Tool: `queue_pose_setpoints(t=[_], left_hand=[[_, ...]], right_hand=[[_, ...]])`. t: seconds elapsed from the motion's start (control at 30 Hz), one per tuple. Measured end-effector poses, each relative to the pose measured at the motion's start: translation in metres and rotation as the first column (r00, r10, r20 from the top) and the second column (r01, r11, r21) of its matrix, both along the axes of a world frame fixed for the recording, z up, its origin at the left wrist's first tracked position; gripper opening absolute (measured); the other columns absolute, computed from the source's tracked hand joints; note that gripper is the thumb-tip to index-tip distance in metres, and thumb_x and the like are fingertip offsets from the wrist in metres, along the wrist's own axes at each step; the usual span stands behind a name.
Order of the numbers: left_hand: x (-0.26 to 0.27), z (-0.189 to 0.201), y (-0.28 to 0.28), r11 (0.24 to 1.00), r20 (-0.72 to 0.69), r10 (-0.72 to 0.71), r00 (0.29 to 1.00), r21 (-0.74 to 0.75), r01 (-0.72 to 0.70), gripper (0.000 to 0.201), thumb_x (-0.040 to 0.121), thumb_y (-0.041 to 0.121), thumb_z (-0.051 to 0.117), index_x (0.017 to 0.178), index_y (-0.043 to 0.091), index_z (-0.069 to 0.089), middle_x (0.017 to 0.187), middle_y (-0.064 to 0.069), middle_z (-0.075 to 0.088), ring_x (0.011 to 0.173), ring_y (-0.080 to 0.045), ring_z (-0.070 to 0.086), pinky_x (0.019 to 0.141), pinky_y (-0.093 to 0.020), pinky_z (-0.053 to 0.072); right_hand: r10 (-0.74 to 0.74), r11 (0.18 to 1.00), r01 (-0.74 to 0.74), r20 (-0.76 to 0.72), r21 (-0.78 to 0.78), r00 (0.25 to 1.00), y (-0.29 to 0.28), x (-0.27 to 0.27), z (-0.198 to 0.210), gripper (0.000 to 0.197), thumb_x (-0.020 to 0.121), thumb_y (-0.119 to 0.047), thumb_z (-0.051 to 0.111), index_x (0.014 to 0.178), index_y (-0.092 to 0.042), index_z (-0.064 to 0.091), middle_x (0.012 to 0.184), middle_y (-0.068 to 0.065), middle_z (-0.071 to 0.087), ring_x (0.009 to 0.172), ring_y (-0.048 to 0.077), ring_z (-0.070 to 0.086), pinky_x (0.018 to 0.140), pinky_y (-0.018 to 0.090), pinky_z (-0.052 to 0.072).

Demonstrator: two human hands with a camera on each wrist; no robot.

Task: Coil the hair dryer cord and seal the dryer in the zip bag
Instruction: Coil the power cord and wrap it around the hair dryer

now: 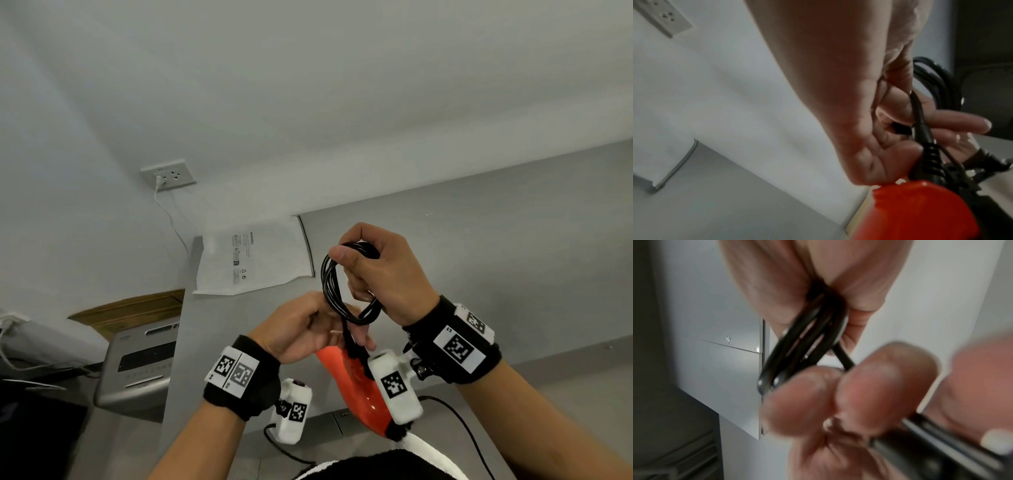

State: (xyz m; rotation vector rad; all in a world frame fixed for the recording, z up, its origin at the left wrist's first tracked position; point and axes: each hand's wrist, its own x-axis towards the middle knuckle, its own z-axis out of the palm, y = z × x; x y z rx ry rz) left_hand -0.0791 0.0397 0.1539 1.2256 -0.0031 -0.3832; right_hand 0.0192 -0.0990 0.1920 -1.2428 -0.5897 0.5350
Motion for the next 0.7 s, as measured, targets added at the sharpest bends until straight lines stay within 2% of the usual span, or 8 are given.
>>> queue_pose_setpoints(t=[0.13, 0.3, 0.4, 0.47, 0.53, 0.6, 0.63, 0.7], left_hand=[[0.000, -0.002, -0.003, 0.988, -0.053, 0.139, 0.989, -0.065, -0.142, 0.035, 0.083, 0.034, 0.080, 0.102, 0.004, 0.077, 0.099, -0.013, 0.075, 0.095, -0.029, 0.073, 0.088, -0.051, 0.051], [0.005, 0.002, -0.003, 0.894, 0.146, 0.264, 0.953, 0.335, -0.299, 0.016, 0.094, 0.028, 0.069, 0.092, 0.019, 0.083, 0.095, -0.014, 0.075, 0.080, -0.019, 0.067, 0.074, -0.029, 0.057], [0.001, 0.004, 0.008, 0.803, 0.248, 0.221, 0.943, 0.503, -0.320, 0.041, 0.097, 0.039, 0.065, 0.086, 0.002, 0.075, 0.076, -0.008, 0.063, 0.068, -0.021, 0.058, 0.063, -0.027, 0.051], [-0.001, 0.006, 0.014, 0.742, 0.285, 0.206, 0.936, 0.578, -0.339, 0.047, 0.099, 0.039, 0.061, 0.078, -0.004, 0.068, 0.071, -0.013, 0.059, 0.061, -0.017, 0.055, 0.057, -0.022, 0.045], [-0.003, 0.007, 0.020, 0.693, 0.300, 0.207, 0.931, 0.627, -0.356, 0.032, 0.101, 0.030, 0.061, 0.077, 0.013, 0.074, 0.068, -0.008, 0.064, 0.058, -0.009, 0.058, 0.060, -0.017, 0.046], [-0.006, 0.007, 0.025, 0.686, 0.300, 0.223, 0.927, 0.628, -0.368, 0.025, 0.101, 0.019, 0.063, 0.091, 0.033, 0.080, 0.073, 0.000, 0.072, 0.068, -0.012, 0.070, 0.074, -0.023, 0.056], [-0.008, 0.007, 0.027, 0.681, 0.297, 0.228, 0.927, 0.631, -0.370, 0.026, 0.100, 0.013, 0.063, 0.099, 0.033, 0.080, 0.076, -0.001, 0.074, 0.071, -0.016, 0.072, 0.078, -0.024, 0.057], [-0.011, 0.006, 0.027, 0.667, 0.310, 0.244, 0.919, 0.634, -0.391, 0.024, 0.099, 0.007, 0.062, 0.104, 0.023, 0.079, 0.080, -0.005, 0.074, 0.067, -0.019, 0.071, 0.072, -0.021, 0.055]], right_hand=[[-0.016, 1.000, 0.016, -0.057, 0.002, 0.998, -0.003, 0.000, 0.001, 0.020, 0.091, -0.009, 0.069, 0.079, -0.004, 0.054, 0.048, 0.002, 0.029, 0.040, 0.014, 0.020, 0.042, 0.022, 0.024], [-0.028, 0.999, 0.027, -0.074, -0.021, 0.997, -0.012, 0.010, 0.009, 0.018, 0.089, -0.005, 0.072, 0.084, -0.004, 0.054, 0.048, 0.001, 0.028, 0.039, 0.012, 0.018, 0.043, 0.022, 0.018], [-0.063, 0.998, 0.062, -0.055, -0.009, 0.997, -0.019, 0.018, 0.012, 0.019, 0.087, -0.002, 0.073, 0.085, 0.000, 0.055, 0.046, 0.000, 0.033, 0.038, 0.014, 0.023, 0.042, 0.024, 0.023], [-0.103, 0.995, 0.103, -0.043, 0.015, 0.994, -0.020, 0.020, 0.012, 0.018, 0.086, -0.001, 0.073, 0.085, -0.001, 0.056, 0.045, 0.001, 0.038, 0.039, 0.017, 0.028, 0.043, 0.026, 0.027], [-0.149, 0.986, 0.152, -0.045, 0.063, 0.988, -0.018, 0.020, 0.010, 0.015, 0.088, -0.002, 0.071, 0.087, -0.003, 0.056, 0.047, 0.004, 0.042, 0.040, 0.020, 0.034, 0.043, 0.027, 0.030], [-0.190, 0.976, 0.193, -0.043, 0.097, 0.981, -0.015, 0.021, 0.007, 0.012, 0.090, -0.004, 0.069, 0.091, -0.006, 0.057, 0.054, 0.010, 0.050, 0.040, 0.022, 0.042, 0.042, 0.026, 0.032], [-0.204, 0.973, 0.208, -0.046, 0.099, 0.978, -0.014, 0.023, 0.005, 0.011, 0.091, -0.005, 0.068, 0.092, -0.007, 0.058, 0.058, 0.012, 0.054, 0.040, 0.022, 0.045, 0.042, 0.026, 0.032], [-0.223, 0.971, 0.225, -0.034, 0.077, 0.974, -0.011, 0.026, 0.001, 0.010, 0.092, -0.006, 0.068, 0.093, -0.008, 0.058, 0.065, 0.016, 0.061, 0.039, 0.023, 0.048, 0.042, 0.026, 0.034]])
